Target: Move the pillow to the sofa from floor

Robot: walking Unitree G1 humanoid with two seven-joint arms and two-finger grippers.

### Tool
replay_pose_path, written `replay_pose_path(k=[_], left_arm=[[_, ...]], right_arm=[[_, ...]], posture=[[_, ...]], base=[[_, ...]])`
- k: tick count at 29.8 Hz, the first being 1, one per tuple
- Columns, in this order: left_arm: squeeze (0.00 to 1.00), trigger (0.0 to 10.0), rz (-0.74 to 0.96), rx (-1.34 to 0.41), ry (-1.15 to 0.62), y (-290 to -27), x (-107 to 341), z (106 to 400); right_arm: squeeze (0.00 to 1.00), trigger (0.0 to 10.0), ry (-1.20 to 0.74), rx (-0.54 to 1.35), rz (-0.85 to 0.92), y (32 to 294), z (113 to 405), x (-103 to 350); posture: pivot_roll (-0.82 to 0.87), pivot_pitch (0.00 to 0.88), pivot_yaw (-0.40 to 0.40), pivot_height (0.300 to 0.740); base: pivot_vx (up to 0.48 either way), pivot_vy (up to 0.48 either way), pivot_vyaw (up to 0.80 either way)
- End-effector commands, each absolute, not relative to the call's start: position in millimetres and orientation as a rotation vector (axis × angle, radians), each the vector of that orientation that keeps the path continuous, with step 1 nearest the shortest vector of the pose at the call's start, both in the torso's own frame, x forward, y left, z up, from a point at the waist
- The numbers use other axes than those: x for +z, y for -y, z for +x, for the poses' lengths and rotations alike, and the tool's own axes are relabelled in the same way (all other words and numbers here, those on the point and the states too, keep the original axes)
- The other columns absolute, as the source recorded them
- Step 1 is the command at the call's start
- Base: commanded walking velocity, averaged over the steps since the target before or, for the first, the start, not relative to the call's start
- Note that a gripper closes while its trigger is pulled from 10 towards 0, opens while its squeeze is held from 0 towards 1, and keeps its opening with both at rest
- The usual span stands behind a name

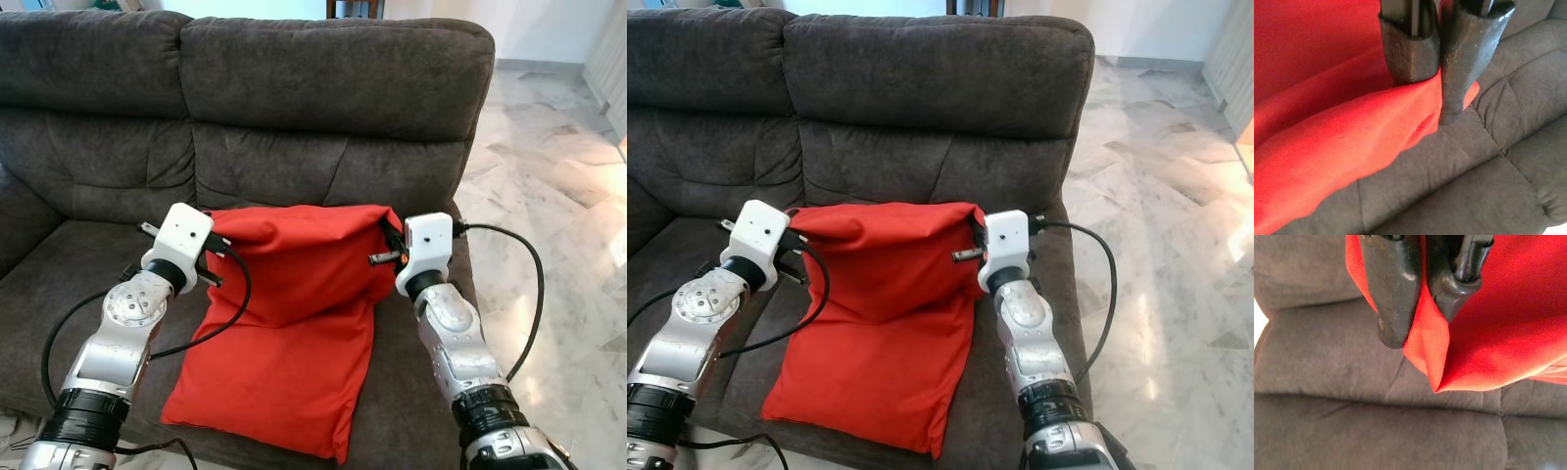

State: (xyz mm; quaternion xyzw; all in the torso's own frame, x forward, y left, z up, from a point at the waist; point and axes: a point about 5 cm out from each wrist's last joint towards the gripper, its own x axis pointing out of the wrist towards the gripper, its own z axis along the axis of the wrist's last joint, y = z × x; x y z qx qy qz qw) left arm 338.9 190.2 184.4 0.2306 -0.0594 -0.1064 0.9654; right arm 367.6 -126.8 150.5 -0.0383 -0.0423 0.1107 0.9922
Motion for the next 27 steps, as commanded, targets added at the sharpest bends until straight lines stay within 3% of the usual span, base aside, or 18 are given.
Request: replay_pose_path(k=[1, 4, 5, 6, 7, 8, 9, 10, 11, 12, 21, 22, 23, 24, 25, 27], left_arm=[[0.0, 10.0, 0.482, -0.224, 0.073, -193, 172, 336], [0.0, 10.0, 0.45, -0.22, 0.051, -193, 163, 334], [0.22, 10.0, 0.442, -0.21, 0.044, -193, 160, 333], [0.22, 10.0, 0.439, -0.203, 0.039, -193, 157, 332], [0.52, 10.0, 0.43, -0.204, 0.025, -193, 152, 330], [0.81, 10.0, 0.42, -0.201, 0.02, -194, 149, 329], [0.88, 10.0, 0.413, -0.195, 0.017, -194, 148, 328], [1.0, 10.0, 0.418, -0.192, 0.008, -194, 144, 327], [1.0, 10.0, 0.423, -0.193, 0.006, -194, 143, 326], [1.0, 10.0, 0.428, -0.182, 0.005, -195, 143, 326], [1.0, 10.0, 0.405, -0.157, -0.037, -203, 129, 324], [1.0, 10.0, 0.394, -0.149, -0.082, -208, 119, 322], [1.0, 10.0, 0.387, -0.146, -0.125, -213, 109, 320], [0.57, 10.0, 0.38, -0.144, -0.146, -214, 104, 319], [0.0, 10.0, 0.359, -0.131, -0.186, -218, 95, 317], [0.0, 10.0, 0.316, -0.121, -0.282, -225, 71, 311]], right_arm=[[0.0, 10.0, 0.056, 0.211, -0.066, 127, 364, 142], [0.0, 10.0, 0.04, 0.203, -0.055, 128, 362, 136], [0.0, 10.0, 0.034, 0.201, -0.049, 128, 362, 134], [0.0, 10.0, 0.03, 0.2, -0.045, 128, 361, 133], [0.0, 10.0, 0.027, 0.202, -0.032, 127, 360, 131], [0.23, 10.0, 0.027, 0.202, -0.029, 127, 360, 131], [0.32, 10.0, 0.026, 0.2, -0.027, 127, 360, 131], [0.82, 10.0, 0.022, 0.198, -0.031, 127, 359, 130], [0.97, 10.0, 0.022, 0.197, -0.035, 127, 359, 130], [1.0, 10.0, 0.024, 0.188, -0.035, 128, 358, 130], [1.0, 10.0, 0.024, 0.076, -0.01, 146, 349, 121], [0.25, 10.0, 0.003, 0.013, 0.012, 158, 343, 112], [0.08, 10.0, -0.02, -0.048, 0.023, 170, 338, 104], [0.0, 10.0, -0.033, -0.076, 0.026, 175, 335, 99], [0.0, 10.0, -0.074, -0.133, 0.037, 186, 329, 87], [0.0, 10.0, -0.175, -0.257, 0.055, 209, 312, 61]], posture=[[0.05, 0.153, 0.084, 0.74], [0.05, 0.149, 0.087, 0.74], [0.06, 0.147, 0.088, 0.74], [0.06, 0.147, 0.088, 0.74], [0.06, 0.145, 0.088, 0.74], [0.06, 0.145, 0.088, 0.74], [0.06, 0.145, 0.088, 0.74], [0.06, 0.142, 0.086, 0.74], [0.06, 0.142, 0.086, 0.74], [0.06, 0.14, 0.085, 0.74], [0.06, 0.121, 0.083, 0.74], [0.06, 0.114, 0.085, 0.74], [0.06, 0.109, 0.085, 0.74], [0.06, 0.101, 0.086, 0.74], [0.06, 0.089, 0.088, 0.74], [0.05, 0.074, 0.091, 0.74]], base=[[0.0, 0.0, 0.0], [0.0, 0.0, 0.0], [0.0, 0.0, 0.0], [0.0, 0.0, 0.0], [0.0, 0.0, 0.0], [0.0, 0.0, 0.0], [0.0, 0.0, 0.0], [0.0, 0.0, 0.0], [0.0, 0.0, 0.0], [0.0, 0.0, 0.0], [0.0, 0.0, 0.0], [0.0, 0.0, 0.0], [0.0, 0.0, 0.0], [0.0, 0.0, 0.0], [0.0, 0.0, 0.0], [0.0, 0.0, 0.0]])
